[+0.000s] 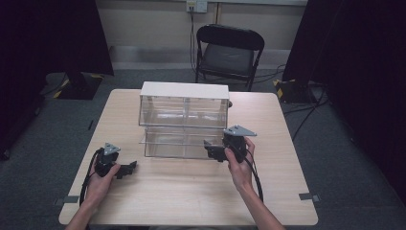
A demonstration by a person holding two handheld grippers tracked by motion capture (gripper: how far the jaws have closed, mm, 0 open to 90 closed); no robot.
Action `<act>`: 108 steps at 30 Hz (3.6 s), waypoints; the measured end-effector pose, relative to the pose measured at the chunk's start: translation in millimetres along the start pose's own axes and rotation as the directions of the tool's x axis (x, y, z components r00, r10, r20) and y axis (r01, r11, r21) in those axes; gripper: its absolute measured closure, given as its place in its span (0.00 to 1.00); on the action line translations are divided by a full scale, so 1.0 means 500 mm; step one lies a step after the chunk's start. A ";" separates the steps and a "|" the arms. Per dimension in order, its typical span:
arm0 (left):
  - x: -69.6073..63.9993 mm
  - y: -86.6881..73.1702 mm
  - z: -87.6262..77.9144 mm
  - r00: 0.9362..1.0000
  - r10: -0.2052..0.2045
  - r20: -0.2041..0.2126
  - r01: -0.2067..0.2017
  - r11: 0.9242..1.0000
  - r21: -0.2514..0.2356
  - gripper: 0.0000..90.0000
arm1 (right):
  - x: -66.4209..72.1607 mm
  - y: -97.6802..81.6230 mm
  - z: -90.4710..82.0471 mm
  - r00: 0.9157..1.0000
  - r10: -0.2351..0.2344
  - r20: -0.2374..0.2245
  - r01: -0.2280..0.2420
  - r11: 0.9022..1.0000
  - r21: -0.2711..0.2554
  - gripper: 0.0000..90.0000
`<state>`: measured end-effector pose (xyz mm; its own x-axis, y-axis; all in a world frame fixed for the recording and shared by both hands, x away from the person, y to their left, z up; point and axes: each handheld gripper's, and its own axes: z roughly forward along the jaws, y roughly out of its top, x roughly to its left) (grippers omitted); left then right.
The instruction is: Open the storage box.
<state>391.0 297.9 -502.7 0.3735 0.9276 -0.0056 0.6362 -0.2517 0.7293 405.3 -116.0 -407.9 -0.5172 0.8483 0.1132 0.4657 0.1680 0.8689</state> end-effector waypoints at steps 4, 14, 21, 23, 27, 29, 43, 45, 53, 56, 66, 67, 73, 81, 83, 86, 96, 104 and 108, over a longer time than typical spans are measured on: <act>0.000 0.000 0.000 1.000 0.000 -0.001 0.000 1.000 0.000 0.08 | 0.000 0.005 -0.001 1.000 0.003 0.003 -0.003 1.000 -0.004 0.16; 0.000 0.000 0.000 1.000 0.000 0.000 0.000 1.000 0.000 0.08 | -0.001 0.007 0.000 1.000 0.005 -0.002 -0.005 1.000 -0.007 0.16; 0.000 0.000 0.000 1.000 0.000 0.000 0.000 1.000 0.000 0.08 | -0.001 0.016 -0.003 1.000 0.003 -0.007 -0.003 1.000 -0.013 0.16; 0.000 0.000 0.000 1.000 0.000 0.000 0.000 1.000 0.000 0.08 | -0.001 0.017 -0.003 1.000 0.003 -0.010 -0.003 1.000 -0.012 0.16; 0.000 0.000 0.000 1.000 0.000 0.000 0.000 1.000 0.000 0.08 | -0.002 0.025 -0.008 1.000 0.008 -0.023 -0.009 1.000 -0.022 0.16; 0.000 0.000 0.000 1.000 0.000 0.000 0.000 1.000 0.000 0.08 | -0.004 0.030 -0.012 0.999 0.011 -0.031 -0.012 0.999 -0.033 0.16; 0.000 0.000 0.000 1.000 0.000 -0.001 0.000 1.000 0.000 0.08 | -0.008 0.040 -0.020 0.998 0.040 -0.055 -0.044 0.997 -0.065 0.15; 0.000 0.000 0.000 1.000 0.000 0.000 0.000 1.000 0.000 0.08 | -0.006 0.040 -0.021 0.998 0.036 -0.052 -0.040 0.997 -0.066 0.15; 0.000 0.000 0.000 1.000 0.000 0.000 0.000 1.000 0.000 0.08 | -0.006 0.040 -0.023 0.998 0.040 -0.055 -0.044 0.996 -0.074 0.15; 0.000 0.000 0.000 1.000 0.000 0.000 0.000 1.000 0.000 0.08 | -0.005 0.039 -0.023 0.998 0.044 -0.054 -0.048 0.996 -0.074 0.15; 0.000 0.000 0.000 1.000 0.000 0.000 0.000 1.000 0.000 0.08 | -0.002 0.036 -0.028 0.997 0.050 -0.056 -0.054 0.994 -0.090 0.15; 0.000 0.000 0.000 1.000 0.001 0.000 -0.001 1.000 0.000 0.08 | -0.002 0.036 -0.030 0.997 0.048 -0.053 -0.052 0.994 -0.092 0.15; 0.000 0.000 0.000 1.000 0.000 0.000 0.000 1.000 0.000 0.08 | -0.001 0.037 -0.032 0.997 0.047 -0.058 -0.053 0.994 -0.099 0.15; 0.000 0.000 0.000 1.000 0.000 0.000 0.000 1.000 0.000 0.08 | -0.002 0.035 -0.034 0.997 0.050 -0.060 -0.056 0.993 -0.105 0.15; 0.000 0.000 0.000 1.000 0.000 0.000 0.000 1.000 0.000 0.08 | -0.002 0.035 -0.034 0.997 0.052 -0.060 -0.058 0.993 -0.104 0.15; 0.000 0.000 0.000 1.000 0.000 0.000 0.000 1.000 0.000 0.08 | -0.003 0.035 -0.035 0.997 0.053 -0.059 -0.059 0.993 -0.106 0.15; 0.000 0.000 0.000 1.000 0.000 0.000 0.000 1.000 0.000 0.08 | -0.001 0.035 -0.035 0.997 0.049 -0.057 -0.055 0.993 -0.109 0.15; 0.000 0.000 0.000 1.000 0.000 0.000 0.000 1.000 0.000 0.08 | -0.001 0.035 -0.035 0.997 0.051 -0.057 -0.057 0.992 -0.108 0.15; 0.000 0.000 0.000 1.000 0.001 0.000 -0.001 1.000 0.000 0.08 | -0.002 0.034 -0.035 0.997 0.050 -0.056 -0.056 0.992 -0.109 0.15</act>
<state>391.0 297.9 -502.7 0.3738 0.9275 -0.0051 0.6362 -0.2524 0.7291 401.0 -122.7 -384.6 -0.5327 0.8261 0.1837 0.4131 0.0643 0.9084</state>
